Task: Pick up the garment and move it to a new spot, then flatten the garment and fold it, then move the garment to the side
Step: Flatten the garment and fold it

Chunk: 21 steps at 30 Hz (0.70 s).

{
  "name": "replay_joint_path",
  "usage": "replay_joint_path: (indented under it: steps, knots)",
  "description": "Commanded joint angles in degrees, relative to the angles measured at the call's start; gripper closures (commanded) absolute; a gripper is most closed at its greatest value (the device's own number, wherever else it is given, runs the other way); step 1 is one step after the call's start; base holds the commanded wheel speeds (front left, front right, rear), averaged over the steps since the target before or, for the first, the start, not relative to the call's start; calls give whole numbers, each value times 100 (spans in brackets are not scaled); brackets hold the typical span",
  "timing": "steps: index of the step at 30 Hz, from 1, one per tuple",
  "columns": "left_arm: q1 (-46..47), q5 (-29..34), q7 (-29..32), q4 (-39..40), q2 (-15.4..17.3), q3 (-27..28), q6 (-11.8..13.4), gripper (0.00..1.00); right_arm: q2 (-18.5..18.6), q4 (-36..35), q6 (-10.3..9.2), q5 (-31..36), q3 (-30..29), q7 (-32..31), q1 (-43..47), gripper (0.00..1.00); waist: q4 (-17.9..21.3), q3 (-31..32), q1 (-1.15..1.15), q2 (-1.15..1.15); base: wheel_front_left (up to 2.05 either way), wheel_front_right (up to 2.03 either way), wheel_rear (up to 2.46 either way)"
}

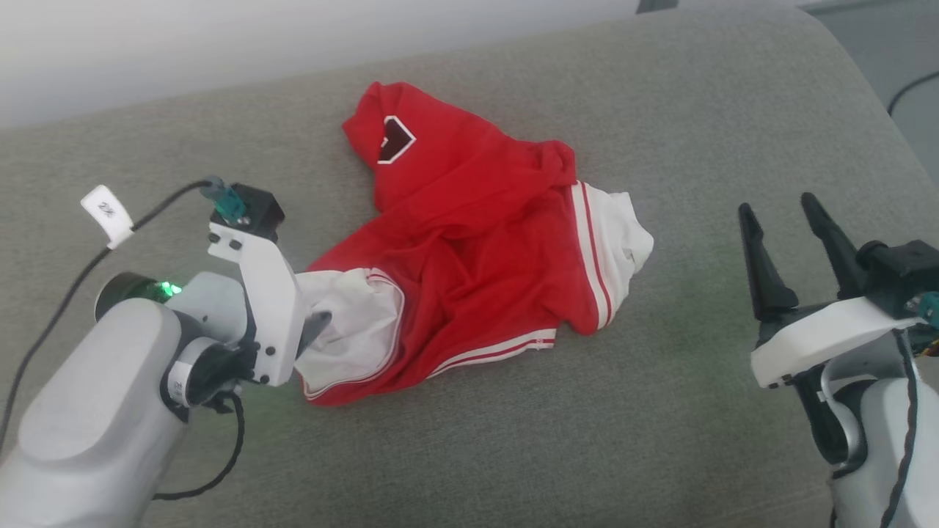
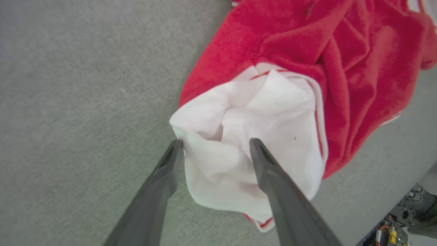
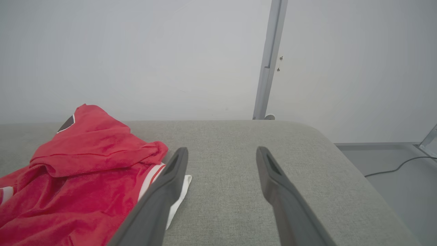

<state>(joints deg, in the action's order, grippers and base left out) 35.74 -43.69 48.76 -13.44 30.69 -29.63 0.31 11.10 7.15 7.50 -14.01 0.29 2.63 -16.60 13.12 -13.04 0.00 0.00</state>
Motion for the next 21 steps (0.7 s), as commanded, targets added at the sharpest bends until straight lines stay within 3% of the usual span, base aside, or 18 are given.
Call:
replay_joint_path:
  steps: [1, 5, 6, 7, 13, 21]
  knots:
    - [78, 44, 104, -119, -25, -54, 75, 0, -73, 10, -2, 36, 10, 86, -37, 0, 88, -82, 0, 0, 0, 0, 0]
    - [141, 97, 283, -381, -76, -153, 172, 0, -147, 52, -2, 62, 30, 148, -58, 0, 142, -139, 0, 0, 0, 0, 0]
    - [138, 59, 336, -473, -117, -160, 210, 35, -162, 58, -2, 57, 31, 164, -69, 0, 150, -151, 0, 0, 0, 0, 0]
    - [151, 67, 378, -528, -125, -223, 138, 100, -165, 68, -2, 60, 23, 171, -77, 0, 154, -166, 0, 0, 0, 0, 0]
    - [321, 60, 366, -669, -179, -221, 104, 100, -168, 83, -2, 95, -85, 228, -80, 0, 56, -205, 0, 0, 0, 0, 0]
    - [319, -94, 223, -404, 162, 226, 412, 100, -127, -60, -2, 162, -292, 123, 32, 0, -255, -157, 0, 0, 0, 0, 0]
